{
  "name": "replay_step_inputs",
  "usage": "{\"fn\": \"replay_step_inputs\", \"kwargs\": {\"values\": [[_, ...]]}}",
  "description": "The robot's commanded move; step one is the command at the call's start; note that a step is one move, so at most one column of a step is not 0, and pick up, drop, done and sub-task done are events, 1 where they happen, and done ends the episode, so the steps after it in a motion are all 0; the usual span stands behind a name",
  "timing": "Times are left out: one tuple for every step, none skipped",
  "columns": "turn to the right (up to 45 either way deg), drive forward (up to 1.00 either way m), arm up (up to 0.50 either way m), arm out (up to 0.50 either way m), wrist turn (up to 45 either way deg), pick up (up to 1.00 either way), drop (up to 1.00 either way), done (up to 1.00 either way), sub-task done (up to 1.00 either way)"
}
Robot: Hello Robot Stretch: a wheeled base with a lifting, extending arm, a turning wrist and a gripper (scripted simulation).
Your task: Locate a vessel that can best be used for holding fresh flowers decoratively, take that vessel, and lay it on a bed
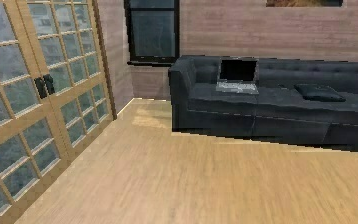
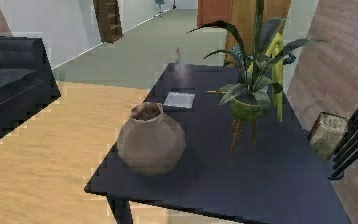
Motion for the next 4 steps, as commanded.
{"fn": "replay_step_inputs", "kwargs": {"values": [[0.0,0.00,0.50,0.00,0.0,0.00,0.00,0.00,0.00],[0.0,0.00,0.38,0.00,0.0,0.00,0.00,0.00,0.00],[0.0,0.00,0.00,0.22,0.0,0.00,0.00,0.00,0.00],[0.0,0.00,0.00,0.00,45.0,0.00,0.00,0.00,0.00]]}}
